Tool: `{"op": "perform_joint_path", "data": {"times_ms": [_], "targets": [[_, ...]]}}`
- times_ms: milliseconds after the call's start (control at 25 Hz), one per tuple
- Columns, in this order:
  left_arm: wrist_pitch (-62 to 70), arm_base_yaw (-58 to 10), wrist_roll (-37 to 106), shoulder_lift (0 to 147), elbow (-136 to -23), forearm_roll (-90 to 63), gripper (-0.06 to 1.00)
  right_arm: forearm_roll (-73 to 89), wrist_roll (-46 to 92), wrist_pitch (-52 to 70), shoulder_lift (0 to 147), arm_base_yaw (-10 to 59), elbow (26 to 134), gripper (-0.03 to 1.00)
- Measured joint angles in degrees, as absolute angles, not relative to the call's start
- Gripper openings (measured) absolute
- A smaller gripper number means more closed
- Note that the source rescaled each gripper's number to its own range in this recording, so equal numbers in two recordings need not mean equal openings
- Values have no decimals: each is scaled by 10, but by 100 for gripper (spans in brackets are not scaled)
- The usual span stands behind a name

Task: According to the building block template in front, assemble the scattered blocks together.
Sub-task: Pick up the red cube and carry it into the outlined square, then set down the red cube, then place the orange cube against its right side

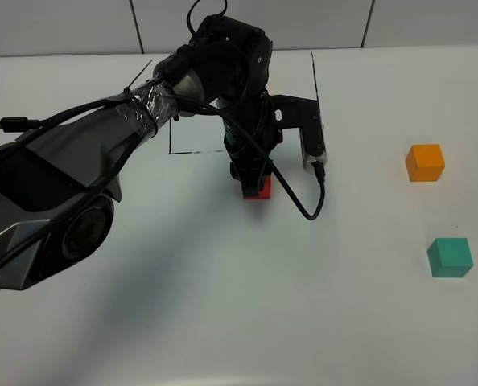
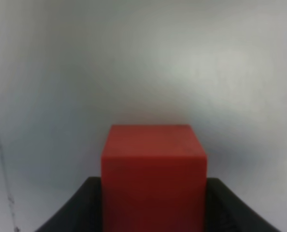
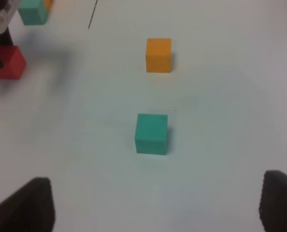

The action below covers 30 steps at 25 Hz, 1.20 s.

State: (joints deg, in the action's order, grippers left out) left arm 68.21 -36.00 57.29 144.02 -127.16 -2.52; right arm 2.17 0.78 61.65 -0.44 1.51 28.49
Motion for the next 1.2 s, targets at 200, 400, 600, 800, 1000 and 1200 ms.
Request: {"op": "perform_joint_path", "data": {"times_ms": [200,400,600,800,1000,1200], "targets": [[682,-360,573,1445,-1271,-33,30,22,8,617,-4,15,285,72],[682,-360,564,1425,-1271,-34,86,22,8,617,-4,15,285,72],[683,-360,539,1376,-1271,-34,100,22,8,617,-4,15,285,72],[682,-356,467,1340,-1271,-30,100,22,8,617,-4,15,285,72],[682,-316,380,1316,-1271,-28,98,22,8,617,-4,15,285,72],[682,-245,273,1300,-1271,-26,97,22,8,617,-4,15,285,72]]}}
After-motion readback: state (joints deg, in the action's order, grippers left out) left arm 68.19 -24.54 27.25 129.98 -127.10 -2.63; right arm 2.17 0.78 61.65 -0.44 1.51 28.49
